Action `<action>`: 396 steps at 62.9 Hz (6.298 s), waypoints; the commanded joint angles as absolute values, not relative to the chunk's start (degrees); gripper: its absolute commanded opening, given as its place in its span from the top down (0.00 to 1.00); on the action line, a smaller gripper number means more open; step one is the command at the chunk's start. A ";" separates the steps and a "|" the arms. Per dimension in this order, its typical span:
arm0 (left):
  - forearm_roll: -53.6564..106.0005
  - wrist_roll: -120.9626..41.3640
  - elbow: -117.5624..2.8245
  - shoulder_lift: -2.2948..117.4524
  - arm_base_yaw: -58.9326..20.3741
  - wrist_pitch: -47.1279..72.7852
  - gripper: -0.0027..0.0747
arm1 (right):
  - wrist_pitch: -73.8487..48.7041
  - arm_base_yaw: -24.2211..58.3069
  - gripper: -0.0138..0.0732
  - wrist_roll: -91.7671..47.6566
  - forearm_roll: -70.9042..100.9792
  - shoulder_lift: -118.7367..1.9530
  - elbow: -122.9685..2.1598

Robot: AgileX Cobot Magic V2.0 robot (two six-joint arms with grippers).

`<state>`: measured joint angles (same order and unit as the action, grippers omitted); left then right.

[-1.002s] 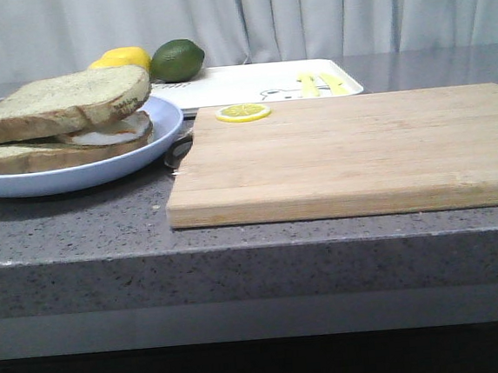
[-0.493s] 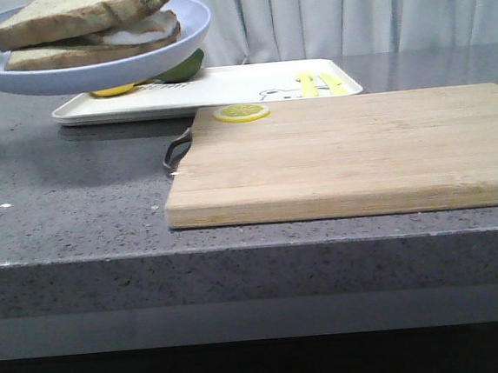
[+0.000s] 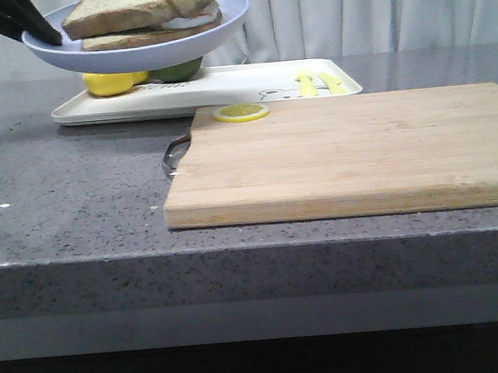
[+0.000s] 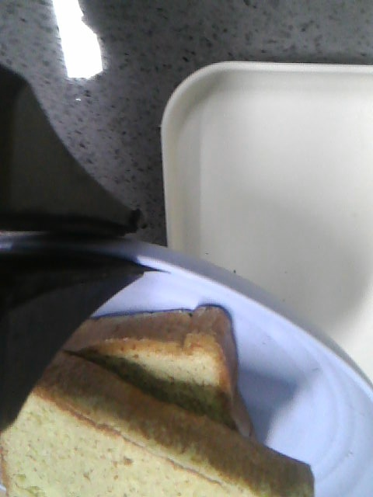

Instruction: Place bread and move sandwich to tray

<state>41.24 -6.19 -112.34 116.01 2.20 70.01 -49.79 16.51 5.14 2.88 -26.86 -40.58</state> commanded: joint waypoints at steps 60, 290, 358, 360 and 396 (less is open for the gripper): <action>43.43 5.34 -133.89 129.32 -0.06 64.42 0.99 | -46.11 16.11 0.41 4.75 2.59 -27.16 -42.02; 2.04 0.97 -39.35 30.31 -28.95 33.52 0.98 | -46.41 16.11 0.92 4.75 2.66 -27.16 -42.02; 1.63 0.97 0.02 -1.42 -11.69 -5.00 0.99 | -46.43 16.11 0.92 4.75 2.66 -27.25 -42.02; 1.63 0.97 -0.11 -1.39 -11.67 -4.15 0.99 | -46.53 16.11 0.92 4.75 2.66 -27.25 -42.02; 7.16 1.17 0.39 -1.59 -7.07 -2.40 0.99 | -46.37 16.11 0.92 4.75 2.72 -27.43 -42.02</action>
